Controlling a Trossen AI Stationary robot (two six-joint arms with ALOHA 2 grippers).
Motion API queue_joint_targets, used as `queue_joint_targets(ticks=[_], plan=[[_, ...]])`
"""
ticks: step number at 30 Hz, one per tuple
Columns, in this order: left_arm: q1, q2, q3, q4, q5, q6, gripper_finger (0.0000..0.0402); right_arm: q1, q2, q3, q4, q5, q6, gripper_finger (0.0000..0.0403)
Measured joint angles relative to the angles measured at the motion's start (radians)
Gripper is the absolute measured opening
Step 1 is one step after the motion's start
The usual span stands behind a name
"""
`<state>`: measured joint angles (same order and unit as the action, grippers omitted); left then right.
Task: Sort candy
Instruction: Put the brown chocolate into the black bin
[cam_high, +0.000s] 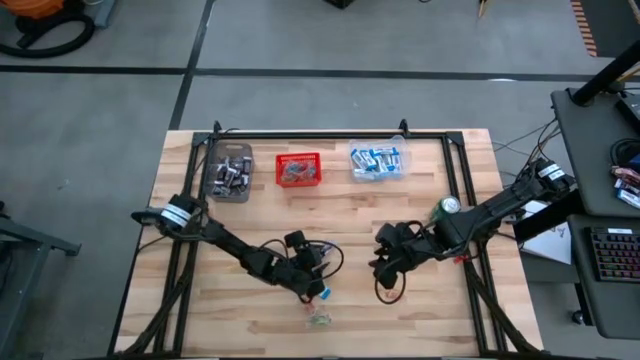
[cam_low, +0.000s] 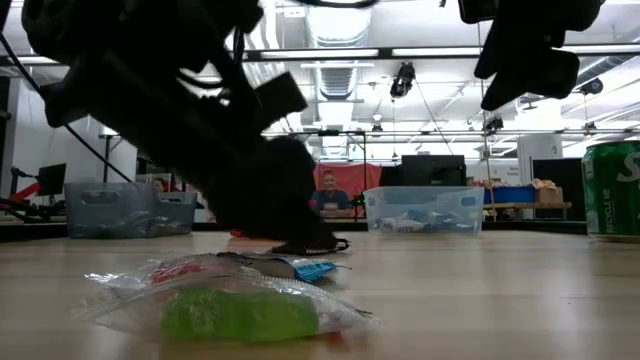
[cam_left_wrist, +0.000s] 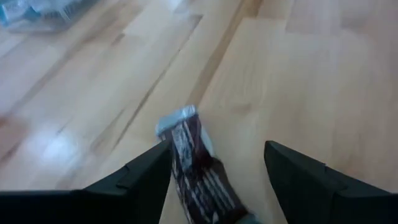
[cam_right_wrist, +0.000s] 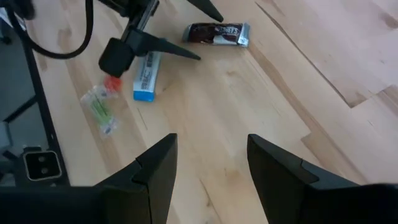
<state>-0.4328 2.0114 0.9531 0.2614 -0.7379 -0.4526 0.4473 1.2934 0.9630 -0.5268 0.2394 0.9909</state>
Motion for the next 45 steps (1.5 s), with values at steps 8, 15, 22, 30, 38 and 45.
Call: queue_joint_targets(ticks=[8, 15, 22, 30, 38, 45], plan=[[0.0, 0.011, 0.001, -0.049, 0.013, -0.005, 0.0125, 0.0, 0.007, -0.032, -0.001, 0.012, -0.009, 0.0182], [0.001, -0.052, -0.001, -0.13, 0.052, -0.002, 0.0017, 0.0, 0.065, -0.034, 0.001, 0.019, -0.02, 0.0182], [0.09, -0.4, 0.0, -0.653, -0.031, -0.06, 0.001, 0.0, 0.118, -0.034, 0.044, 0.016, -0.023, 0.0182], [0.43, -0.698, -0.024, -1.328, -0.104, -0.317, 0.0004, -0.003, 0.135, -0.035, 0.113, 0.08, -0.119, 0.0182], [0.726, -0.785, -0.133, -1.199, 0.077, -0.029, 0.0003, -0.007, 0.135, -0.035, 0.128, 0.086, -0.147, 0.0183], [0.8, -0.779, -0.199, -1.165, 0.119, 0.02, 0.0006, -0.007, 0.135, -0.034, 0.125, 0.086, -0.139, 0.0183]])
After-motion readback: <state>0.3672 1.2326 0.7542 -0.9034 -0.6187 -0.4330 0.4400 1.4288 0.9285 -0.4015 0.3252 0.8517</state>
